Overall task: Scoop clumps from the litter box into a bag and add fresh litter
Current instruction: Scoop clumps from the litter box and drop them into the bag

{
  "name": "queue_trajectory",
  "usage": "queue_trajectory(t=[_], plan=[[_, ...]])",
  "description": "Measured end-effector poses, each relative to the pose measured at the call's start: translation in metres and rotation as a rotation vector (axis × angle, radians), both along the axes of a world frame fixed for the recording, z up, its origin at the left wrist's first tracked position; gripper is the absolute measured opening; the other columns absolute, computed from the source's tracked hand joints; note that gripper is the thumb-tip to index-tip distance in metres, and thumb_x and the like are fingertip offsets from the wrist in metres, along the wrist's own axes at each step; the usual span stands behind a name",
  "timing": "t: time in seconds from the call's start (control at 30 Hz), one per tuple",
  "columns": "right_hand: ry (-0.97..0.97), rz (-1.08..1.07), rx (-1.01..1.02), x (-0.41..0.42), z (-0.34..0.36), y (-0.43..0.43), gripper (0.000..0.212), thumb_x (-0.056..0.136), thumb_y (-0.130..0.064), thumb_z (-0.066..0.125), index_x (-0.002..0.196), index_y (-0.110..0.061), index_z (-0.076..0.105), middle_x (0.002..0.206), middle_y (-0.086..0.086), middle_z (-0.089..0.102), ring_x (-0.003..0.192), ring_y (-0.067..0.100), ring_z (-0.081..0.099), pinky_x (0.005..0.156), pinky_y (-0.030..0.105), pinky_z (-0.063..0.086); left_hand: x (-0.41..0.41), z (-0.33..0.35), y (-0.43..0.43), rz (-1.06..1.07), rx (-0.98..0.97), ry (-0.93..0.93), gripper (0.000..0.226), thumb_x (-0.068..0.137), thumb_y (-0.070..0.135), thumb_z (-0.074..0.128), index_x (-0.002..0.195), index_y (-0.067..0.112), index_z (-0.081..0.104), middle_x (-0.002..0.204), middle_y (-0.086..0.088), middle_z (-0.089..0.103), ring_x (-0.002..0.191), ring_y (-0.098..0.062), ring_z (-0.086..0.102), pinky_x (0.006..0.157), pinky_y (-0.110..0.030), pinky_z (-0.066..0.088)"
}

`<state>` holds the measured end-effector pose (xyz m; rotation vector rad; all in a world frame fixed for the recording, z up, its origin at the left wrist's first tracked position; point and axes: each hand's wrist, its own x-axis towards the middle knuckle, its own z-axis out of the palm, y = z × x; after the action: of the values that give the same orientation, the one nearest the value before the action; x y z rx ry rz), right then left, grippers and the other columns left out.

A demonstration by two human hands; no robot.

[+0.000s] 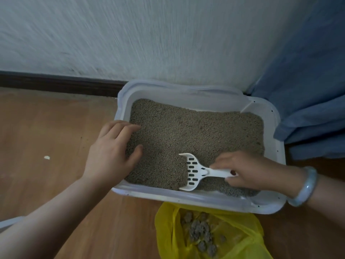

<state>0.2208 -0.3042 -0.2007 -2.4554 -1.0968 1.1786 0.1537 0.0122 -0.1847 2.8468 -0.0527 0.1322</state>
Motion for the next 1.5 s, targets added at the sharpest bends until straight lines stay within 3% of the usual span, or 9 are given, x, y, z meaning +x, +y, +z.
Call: queue_trajectory(t=[0.3, 0.4, 0.57, 0.7, 0.8, 1.03, 1.17, 1.37, 1.5], plan=[[0.192, -0.234, 0.173, -0.012, -0.033, 0.02, 0.049, 0.082, -0.02, 0.068, 0.128, -0.03, 0.055, 0.109, -0.021, 0.054, 0.094, 0.002, 0.055, 0.078, 0.017, 0.042, 0.0, 0.0, -0.001, 0.009, 0.011, -0.007, 0.038, 0.08, 0.033, 0.051, 0.112, 0.014, 0.062, 0.108, -0.002, 0.063, 0.111, -0.022, 0.049, 0.076, -0.035, 0.048], [0.242, -0.308, 0.195, -0.013, -0.04, 0.019, 0.049, 0.08, -0.02, 0.07, 0.126, -0.033, 0.057, 0.108, -0.02, 0.059, 0.09, 0.002, 0.058, 0.079, 0.023, 0.047, 0.0, -0.001, 0.0, 0.014, -0.003, -0.009, 0.037, 0.079, 0.028, 0.051, 0.112, 0.014, 0.061, 0.108, -0.001, 0.063, 0.111, -0.022, 0.049, 0.074, -0.037, 0.049], [0.271, -0.437, 0.229, -0.019, -0.044, 0.012, 0.047, 0.079, -0.016, 0.07, 0.119, -0.04, 0.06, 0.084, -0.003, 0.069, 0.059, 0.009, 0.056, 0.054, 0.022, 0.041, 0.0, -0.001, 0.001, 0.021, -0.015, -0.005, 0.038, 0.079, 0.032, 0.05, 0.111, 0.015, 0.061, 0.108, 0.0, 0.062, 0.111, -0.02, 0.048, 0.071, -0.036, 0.049], [0.237, -0.509, 0.313, -0.017, -0.04, 0.016, 0.046, 0.079, -0.011, 0.068, 0.114, -0.04, 0.06, 0.085, -0.006, 0.067, 0.063, 0.013, 0.059, 0.056, 0.028, 0.046, -0.001, -0.001, 0.001, 0.017, -0.008, -0.004, 0.04, 0.079, 0.038, 0.051, 0.11, 0.015, 0.062, 0.108, 0.0, 0.063, 0.111, -0.021, 0.048, 0.072, -0.034, 0.049], [0.046, -0.445, 0.335, -0.011, -0.037, 0.026, 0.045, 0.076, -0.02, 0.064, 0.119, -0.034, 0.06, 0.101, -0.018, 0.063, 0.075, 0.014, 0.062, 0.065, 0.038, 0.053, -0.001, -0.002, 0.002, 0.008, -0.007, 0.002, 0.043, 0.08, 0.043, 0.053, 0.112, 0.015, 0.061, 0.109, -0.001, 0.062, 0.11, -0.022, 0.05, 0.076, -0.036, 0.048], [-0.129, -0.506, 0.432, -0.007, -0.028, 0.018, 0.047, 0.075, -0.013, 0.066, 0.119, -0.028, 0.062, 0.105, -0.022, 0.06, 0.085, 0.013, 0.063, 0.07, 0.038, 0.054, -0.002, 0.001, 0.002, 0.01, -0.052, 0.005, 0.051, 0.079, 0.05, 0.056, 0.116, 0.016, 0.058, 0.114, 0.0, 0.059, 0.113, -0.022, 0.049, 0.082, -0.035, 0.046], [-0.134, -0.523, 0.455, -0.012, -0.023, 0.007, 0.045, 0.073, -0.018, 0.062, 0.116, -0.032, 0.062, 0.108, -0.033, 0.054, 0.094, 0.001, 0.057, 0.075, 0.024, 0.049, -0.002, 0.001, 0.003, 0.022, -0.082, -0.006, 0.054, 0.079, 0.05, 0.056, 0.118, 0.013, 0.058, 0.117, -0.002, 0.057, 0.115, -0.024, 0.049, 0.087, -0.033, 0.041], [-0.112, -0.564, 0.448, -0.013, -0.022, 0.001, 0.047, 0.077, -0.008, 0.068, 0.116, -0.033, 0.061, 0.109, -0.028, 0.056, 0.092, 0.007, 0.059, 0.076, 0.034, 0.052, -0.003, 0.001, 0.003, 0.029, -0.085, -0.016, 0.052, 0.08, 0.047, 0.056, 0.118, 0.011, 0.058, 0.117, -0.004, 0.056, 0.114, -0.026, 0.048, 0.093, -0.03, 0.037], [-0.12, -0.546, 0.447, -0.015, -0.019, 0.002, 0.042, 0.074, -0.024, 0.06, 0.115, -0.033, 0.062, 0.108, -0.031, 0.055, 0.09, 0.006, 0.059, 0.074, 0.035, 0.052, -0.002, 0.0, 0.003, 0.04, -0.084, -0.025, 0.05, 0.08, 0.043, 0.055, 0.118, 0.01, 0.057, 0.119, -0.005, 0.054, 0.115, -0.028, 0.047, 0.095, -0.03, 0.034]])
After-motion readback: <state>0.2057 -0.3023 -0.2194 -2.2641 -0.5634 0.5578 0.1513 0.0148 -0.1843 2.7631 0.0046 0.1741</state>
